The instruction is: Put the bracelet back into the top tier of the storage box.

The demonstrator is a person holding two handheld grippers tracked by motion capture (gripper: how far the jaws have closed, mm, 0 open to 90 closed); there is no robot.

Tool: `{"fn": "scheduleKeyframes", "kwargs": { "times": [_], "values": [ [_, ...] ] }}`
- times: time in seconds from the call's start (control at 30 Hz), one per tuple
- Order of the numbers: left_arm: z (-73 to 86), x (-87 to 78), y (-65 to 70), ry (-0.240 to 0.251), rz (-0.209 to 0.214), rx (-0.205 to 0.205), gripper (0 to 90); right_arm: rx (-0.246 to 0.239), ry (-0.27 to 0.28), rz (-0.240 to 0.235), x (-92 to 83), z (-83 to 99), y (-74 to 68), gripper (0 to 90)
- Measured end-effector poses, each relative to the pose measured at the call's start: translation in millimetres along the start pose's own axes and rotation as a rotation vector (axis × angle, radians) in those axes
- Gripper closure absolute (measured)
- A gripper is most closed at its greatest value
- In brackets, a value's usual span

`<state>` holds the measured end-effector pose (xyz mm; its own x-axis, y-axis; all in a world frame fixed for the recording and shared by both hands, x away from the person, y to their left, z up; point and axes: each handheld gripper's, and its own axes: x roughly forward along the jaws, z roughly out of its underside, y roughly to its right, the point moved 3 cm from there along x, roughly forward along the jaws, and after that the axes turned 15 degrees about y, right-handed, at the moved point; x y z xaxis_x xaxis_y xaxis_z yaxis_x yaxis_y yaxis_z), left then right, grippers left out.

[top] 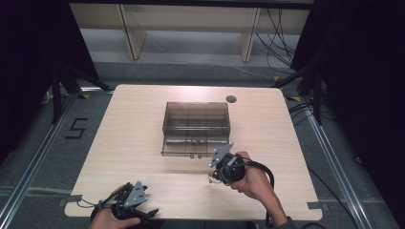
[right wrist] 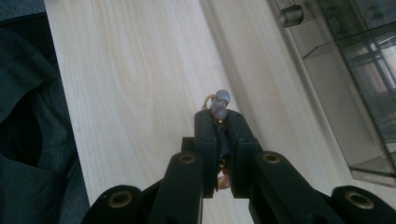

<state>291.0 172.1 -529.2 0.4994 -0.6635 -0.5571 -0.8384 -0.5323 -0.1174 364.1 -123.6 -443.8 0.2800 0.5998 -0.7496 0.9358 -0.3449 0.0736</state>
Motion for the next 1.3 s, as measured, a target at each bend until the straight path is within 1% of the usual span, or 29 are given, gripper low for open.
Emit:
{"fn": "scheduleKeyframes", "kwargs": {
  "times": [0.03,0.07,0.1,0.13,0.2,0.23,0.27,0.3,0.33,0.37,0.4,0.43,0.63,0.67,0.7,0.73,0.77,0.8,0.83,0.87,0.9,0.93,1.0,1.07,1.1,1.13,1.2,1.23,1.3],
  "values": [
    [0.0,-0.1,0.0,0.001,0.0,0.0,16.9,0.005,0.005,0.005,-1.3,-1.2,0.0,85.6],
    [0.0,-0.1,0.0,0.0,0.0,0.0,16.9,-0.012,0.008,-0.002,-1.6,-2.1,0.9,85.6],
    [0.0,-0.1,-0.1,0.0,-0.001,0.0,16.9,0.002,0.008,0.005,-2.9,-3.0,0.4,85.6],
    [-0.1,-0.2,0.3,0.004,0.001,-0.005,16.9,-0.007,0.013,0.002,-3.3,-4.0,1.4,85.6],
    [-0.1,-0.5,0.5,0.006,0.003,-0.005,16.8,-0.003,0.011,0.008,-4.7,-5.2,1.5,85.6],
    [0.0,-0.4,0.3,0.006,0.001,-0.006,16.9,-0.011,0.016,0.005,-4.7,-6.0,2.4,85.6],
    [-0.1,-0.9,-0.2,0.004,-0.011,-0.004,16.9,-0.012,0.015,0.003,-4.8,-6.3,2.8,85.6],
    [0.1,-0.8,-0.8,0.0,-0.011,0.001,16.9,-0.007,0.016,0.005,-5.0,-6.3,3.1,85.6],
    [0.1,-0.7,-0.6,0.0,-0.013,0.001,16.9,-0.013,0.02,0.003,-5.0,-6.5,4.2,85.6],
    [0.2,-0.1,0.3,0.005,0.003,-0.008,16.9,-0.005,0.016,0.001,-5.5,-6.5,4.3,85.6],
    [0.2,-0.1,0.3,0.005,0.002,-0.008,16.9,-0.019,0.021,-0.003,-5.1,-6.7,6.0,85.6],
    [0.1,-0.7,-0.1,0.004,-0.009,-0.003,16.9,-0.006,0.018,0.005,-5.9,-6.8,5.8,85.6],
    [0.0,-0.7,0.0,0.003,-0.011,-0.005,16.9,-0.014,0.021,0.003,-9.6,-11.1,7.5,85.6],
    [0.1,-0.2,0.2,0.005,0.002,-0.007,16.9,-0.024,0.023,-0.006,-10.5,-12.4,8.3,85.6],
    [0.0,-0.7,-0.1,0.004,-0.008,-0.004,16.9,-0.014,0.018,0.005,-11.9,-13.3,8.4,85.6],
    [0.0,-1.1,-0.2,0.004,-0.011,-0.003,16.9,-0.026,0.02,0.0,-12.3,-14.4,9.5,85.6],
    [0.1,-1.1,-0.3,0.004,-0.013,-0.004,16.8,-0.027,0.02,-0.002,-13.1,-15.4,10.3,85.6],
    [0.1,-1.1,-0.4,0.003,-0.014,-0.005,16.9,-0.016,0.016,0.005,-14.2,-15.8,10.2,85.6],
    [-0.2,-1.3,-0.4,0.005,-0.014,-0.003,16.9,-0.03,0.018,0.003,-14.6,-16.9,11.4,85.6],
    [-0.2,-1.3,-0.4,0.005,-0.014,-0.003,16.9,-0.031,0.016,0.002,-15.2,-17.6,11.4,85.6],
    [0.0,-0.6,-0.1,0.007,-0.001,-0.009,16.9,-0.031,0.015,0.002,-15.9,-18.3,11.4,85.6],
    [-0.2,-1.3,-0.5,0.006,-0.013,-0.006,16.9,-0.033,0.014,0.0,-17.0,-19.3,11.7,85.6],
    [-0.2,-1.3,-0.5,0.005,-0.013,-0.002,16.9,-0.014,0.004,0.01,-19.2,-20.9,10.7,85.5],
    [-0.3,-1.4,-0.2,0.005,-0.012,-0.003,16.9,-0.041,0.001,-0.003,-19.5,-23.4,12.5,85.6],
    [-0.3,-1.3,-0.4,0.005,-0.013,-0.004,16.9,-0.045,0.001,-0.007,-20.0,-24.3,12.8,85.6],
    [-0.2,-1.3,-0.4,0.005,-0.013,-0.004,16.9,-0.032,-0.002,0.002,-21.1,-25.4,12.5,85.6],
    [0.0,-1.2,-0.3,0.007,-0.011,-0.004,16.9,-0.03,-0.009,0.002,-22.2,-27.2,12.9,85.6],
    [-0.1,-1.2,-0.4,0.005,-0.012,-0.004,16.8,-0.052,-0.001,-0.012,-22.2,-28.8,14.4,85.6],
    [-0.1,-1.2,-0.4,0.004,-0.012,-0.004,16.9,-0.048,-0.011,-0.016,-23.8,-30.5,15.4,85.6]
  ]
}}
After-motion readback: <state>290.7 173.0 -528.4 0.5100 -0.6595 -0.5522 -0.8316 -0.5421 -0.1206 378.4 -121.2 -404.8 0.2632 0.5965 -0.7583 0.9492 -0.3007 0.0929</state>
